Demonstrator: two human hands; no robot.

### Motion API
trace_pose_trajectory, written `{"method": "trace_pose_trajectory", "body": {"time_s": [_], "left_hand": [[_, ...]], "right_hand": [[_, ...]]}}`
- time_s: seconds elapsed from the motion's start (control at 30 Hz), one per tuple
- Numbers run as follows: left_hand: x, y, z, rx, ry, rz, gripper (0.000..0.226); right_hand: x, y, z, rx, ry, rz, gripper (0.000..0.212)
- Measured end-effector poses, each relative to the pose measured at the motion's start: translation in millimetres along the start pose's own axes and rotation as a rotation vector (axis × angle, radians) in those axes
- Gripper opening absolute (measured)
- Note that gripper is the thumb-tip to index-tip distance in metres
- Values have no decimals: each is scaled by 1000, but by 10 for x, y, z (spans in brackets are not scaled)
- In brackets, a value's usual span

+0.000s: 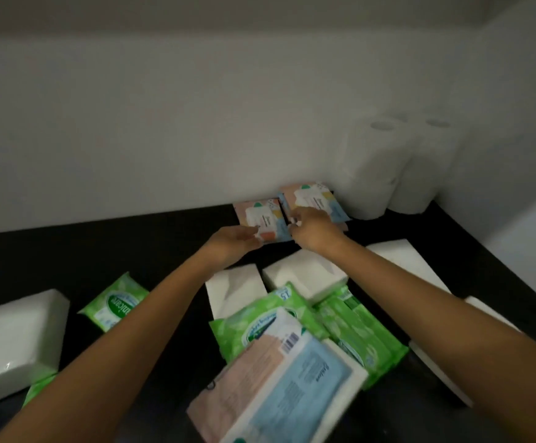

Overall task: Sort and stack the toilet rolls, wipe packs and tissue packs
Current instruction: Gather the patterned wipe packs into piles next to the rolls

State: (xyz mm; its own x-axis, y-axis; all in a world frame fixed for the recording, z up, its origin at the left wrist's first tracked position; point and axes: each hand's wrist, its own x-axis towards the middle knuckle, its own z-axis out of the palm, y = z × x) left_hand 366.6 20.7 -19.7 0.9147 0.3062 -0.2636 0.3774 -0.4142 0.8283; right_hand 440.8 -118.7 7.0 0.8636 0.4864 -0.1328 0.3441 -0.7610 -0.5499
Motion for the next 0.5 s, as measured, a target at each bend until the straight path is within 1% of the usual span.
{"method": "trace_pose_trajectory", "body": {"time_s": [0.1, 0.27, 0.37, 0.5], "left_hand": [[-211, 95, 68, 46, -26, 109, 36], [-502, 145, 111, 133, -62, 190, 40], [-685, 131, 133, 132, -60, 200, 40], [-925, 21, 140, 165, -31, 154, 32]], "right_hand": [[-233, 64, -65, 6, 69, -10, 38], [-572, 205, -122, 69, 124, 2, 42], [-760, 293, -120, 101, 140, -9, 38], [-943, 354, -59, 139, 121, 4, 39]]}}
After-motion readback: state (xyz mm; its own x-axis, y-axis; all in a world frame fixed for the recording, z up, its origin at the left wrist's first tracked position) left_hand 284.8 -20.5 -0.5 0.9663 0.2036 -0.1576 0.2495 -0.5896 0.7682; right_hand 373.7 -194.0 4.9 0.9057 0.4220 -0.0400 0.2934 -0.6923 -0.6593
